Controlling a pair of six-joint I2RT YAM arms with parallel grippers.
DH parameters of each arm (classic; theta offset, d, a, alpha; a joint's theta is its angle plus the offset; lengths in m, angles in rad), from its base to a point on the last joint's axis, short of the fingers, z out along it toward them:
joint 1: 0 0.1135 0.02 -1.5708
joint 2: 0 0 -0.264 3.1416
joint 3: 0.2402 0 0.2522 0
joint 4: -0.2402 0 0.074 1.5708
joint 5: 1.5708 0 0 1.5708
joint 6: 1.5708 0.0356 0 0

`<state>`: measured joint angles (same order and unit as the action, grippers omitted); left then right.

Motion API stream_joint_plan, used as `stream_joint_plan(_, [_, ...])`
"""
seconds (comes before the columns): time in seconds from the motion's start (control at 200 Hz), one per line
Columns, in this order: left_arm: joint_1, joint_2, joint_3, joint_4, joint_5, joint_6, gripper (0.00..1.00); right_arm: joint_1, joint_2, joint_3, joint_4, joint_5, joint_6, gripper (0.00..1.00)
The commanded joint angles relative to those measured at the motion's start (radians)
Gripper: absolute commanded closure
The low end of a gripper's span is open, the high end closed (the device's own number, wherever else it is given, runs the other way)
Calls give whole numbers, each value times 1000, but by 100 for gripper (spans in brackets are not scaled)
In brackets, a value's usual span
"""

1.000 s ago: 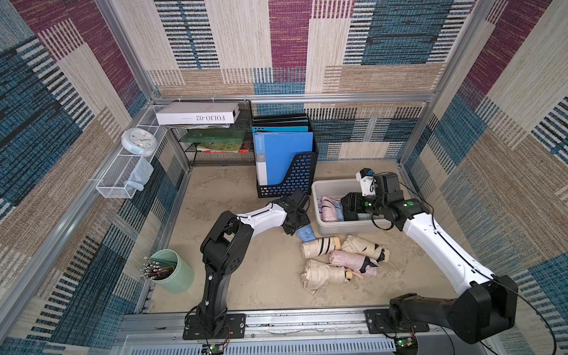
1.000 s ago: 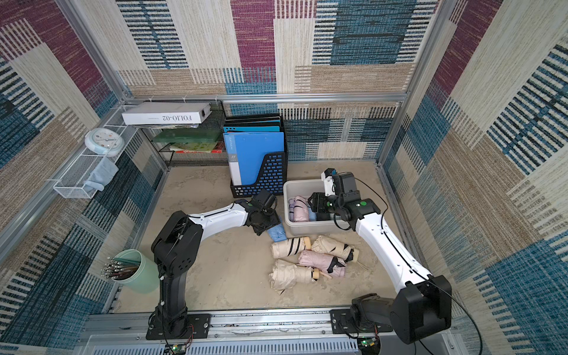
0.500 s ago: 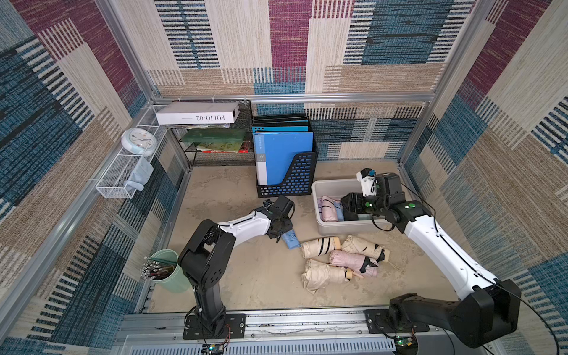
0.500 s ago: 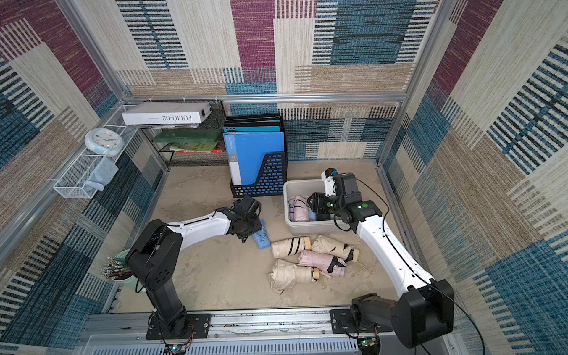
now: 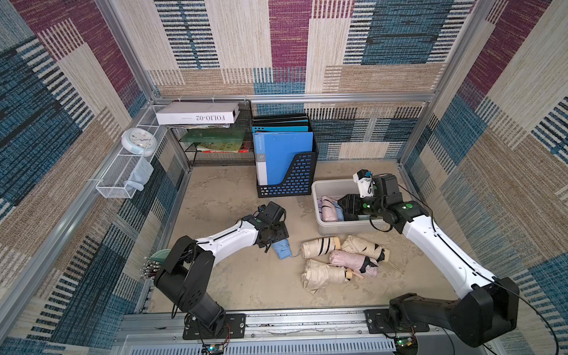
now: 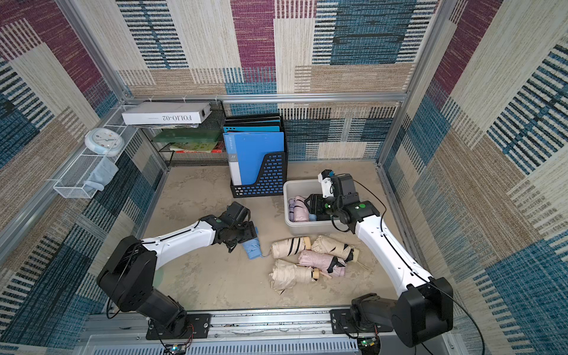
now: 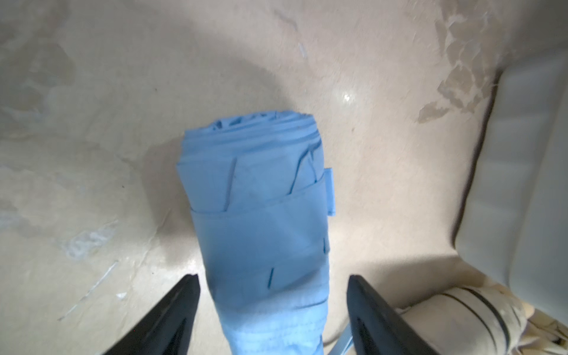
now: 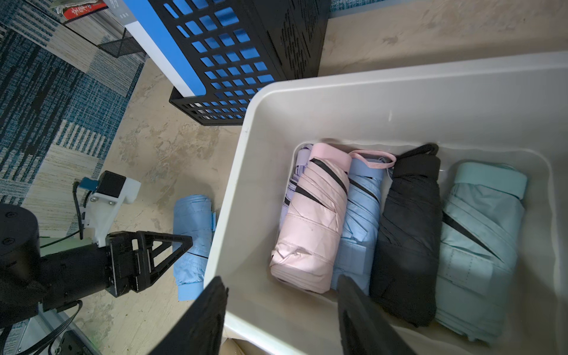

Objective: Put the umbrella into the storage box
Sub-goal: Pick up the umbrella from the center of the board.

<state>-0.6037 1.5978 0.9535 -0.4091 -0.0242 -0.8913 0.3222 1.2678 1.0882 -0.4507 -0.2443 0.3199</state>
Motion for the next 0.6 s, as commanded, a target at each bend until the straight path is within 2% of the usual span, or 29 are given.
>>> stream_joint_plan(0.0, [-11, 4, -24, 27, 45, -42, 19, 6, 4, 6, 29, -7, 4, 38])
stream_joint_plan(0.215, [-34, 77, 6, 34, 49, -49, 18, 11, 20, 14, 25, -13, -2, 38])
stream_joint_plan(0.301, [-34, 105, 10, 45, 52, -59, 20, 12, 23, 19, 24, -13, -4, 38])
stream_joint_plan(0.421, [-34, 125, 3, 54, 37, -67, 28, 12, 26, 22, 21, -14, -4, 38])
stream_joint_plan(0.596, [-31, 135, -5, 59, 26, -57, 46, 14, 30, 21, 20, -17, -3, 38])
